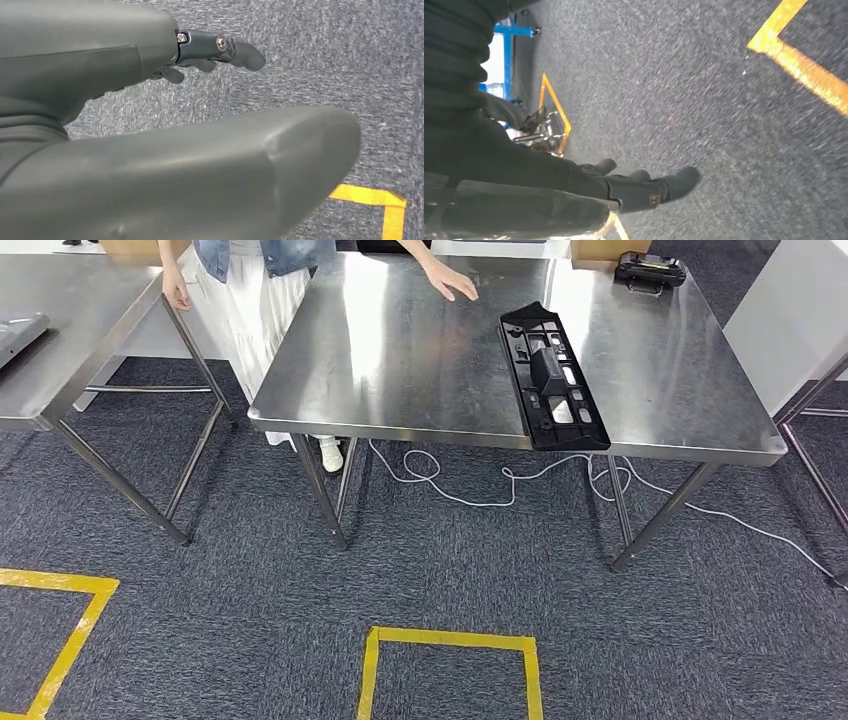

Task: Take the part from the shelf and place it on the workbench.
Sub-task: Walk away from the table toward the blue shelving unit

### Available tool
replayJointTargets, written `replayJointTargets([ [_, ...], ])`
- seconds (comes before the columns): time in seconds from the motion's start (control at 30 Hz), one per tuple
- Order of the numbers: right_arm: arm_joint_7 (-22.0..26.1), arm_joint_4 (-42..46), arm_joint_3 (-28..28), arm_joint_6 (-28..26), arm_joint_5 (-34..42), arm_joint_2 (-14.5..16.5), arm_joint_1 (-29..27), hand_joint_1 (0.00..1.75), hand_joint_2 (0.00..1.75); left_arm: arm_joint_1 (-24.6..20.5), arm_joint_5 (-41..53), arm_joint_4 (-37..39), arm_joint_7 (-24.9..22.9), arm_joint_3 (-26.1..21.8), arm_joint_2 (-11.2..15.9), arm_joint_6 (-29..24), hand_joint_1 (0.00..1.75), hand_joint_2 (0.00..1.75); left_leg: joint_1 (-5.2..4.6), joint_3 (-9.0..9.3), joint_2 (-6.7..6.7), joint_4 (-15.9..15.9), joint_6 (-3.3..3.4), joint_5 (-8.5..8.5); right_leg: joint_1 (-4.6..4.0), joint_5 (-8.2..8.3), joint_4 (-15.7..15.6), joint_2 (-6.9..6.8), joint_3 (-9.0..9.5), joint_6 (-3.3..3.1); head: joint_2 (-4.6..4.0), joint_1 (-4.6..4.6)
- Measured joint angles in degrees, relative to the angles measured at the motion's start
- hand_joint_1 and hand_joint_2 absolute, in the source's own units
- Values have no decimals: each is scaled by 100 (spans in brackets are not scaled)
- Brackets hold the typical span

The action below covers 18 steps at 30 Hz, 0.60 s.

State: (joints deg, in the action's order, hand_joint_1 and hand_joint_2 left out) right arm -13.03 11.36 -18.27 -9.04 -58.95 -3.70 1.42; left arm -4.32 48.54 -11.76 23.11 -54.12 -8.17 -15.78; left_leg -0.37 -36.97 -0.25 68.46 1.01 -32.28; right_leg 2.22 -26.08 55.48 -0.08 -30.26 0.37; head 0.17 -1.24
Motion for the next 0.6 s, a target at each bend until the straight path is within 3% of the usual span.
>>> replayJointTargets([
  [0.03,-1,-4,0,2,0,18,-7,0,175,1,0,0,-1,0,1,0,0,0,42,-160,0,354,-45,-147,1,0,2,1,-2,1,0,1],
  [0.07,-1,-8,0,3,1,33,-15,0,175,2,0,0,-2,0,3,0,0,0,83,-254,1,552,-80,-187,5,-1,3,2,-3,2,0,2],
  [0.1,-3,-10,0,3,1,47,-22,0,175,2,0,0,-4,-1,5,1,0,0,122,-250,3,545,-109,-119,12,-2,5,5,1,3,0,1],
  [0.17,-22,-12,0,4,-10,86,-30,0,175,2,5,0,-16,1,15,-7,0,0,191,68,5,-95,-151,266,33,-11,6,20,21,25,0,0],
  [0.23,-79,-14,0,14,-65,136,-28,0,175,-11,18,0,-77,2,1,-69,0,87,204,426,-10,-815,-149,545,13,-24,12,35,26,87,0,4],
  [0.3,-170,-16,6,78,-166,197,-26,0,175,-29,38,0,-154,4,-37,-147,0,175,159,513,-28,-1029,-81,585,-14,-14,3,39,8,183,0,12],
  [0.37,-251,-20,28,214,-267,263,-25,0,175,-42,63,1,-200,8,-71,-175,0,175,122,503,-36,-1065,9,623,-19,3,-36,37,3,265,0,19],
  [0.5,-277,-25,73,371,-296,383,-22,0,175,-72,85,4,-255,12,-128,-181,0,175,72,526,-48,-1178,27,699,-32,35,-146,37,-2,116,0,36],
  [0.53,-274,-26,74,399,-288,393,-19,0,175,-74,90,4,-265,12,-133,-176,0,175,53,524,-52,-1177,46,699,-23,41,-153,36,-1,115,0,37],
  [0.57,-264,-26,74,447,-281,401,-17,0,131,-73,101,4,-270,12,-134,-168,0,175,38,522,-55,-1176,63,702,-11,51,-163,36,2,117,0,38],
  [0.6,-241,-26,74,515,-264,400,-16,0,131,-74,116,4,-274,13,-136,-152,0,175,25,518,-57,-1175,83,706,-1,65,-173,37,4,126,0,38],
])
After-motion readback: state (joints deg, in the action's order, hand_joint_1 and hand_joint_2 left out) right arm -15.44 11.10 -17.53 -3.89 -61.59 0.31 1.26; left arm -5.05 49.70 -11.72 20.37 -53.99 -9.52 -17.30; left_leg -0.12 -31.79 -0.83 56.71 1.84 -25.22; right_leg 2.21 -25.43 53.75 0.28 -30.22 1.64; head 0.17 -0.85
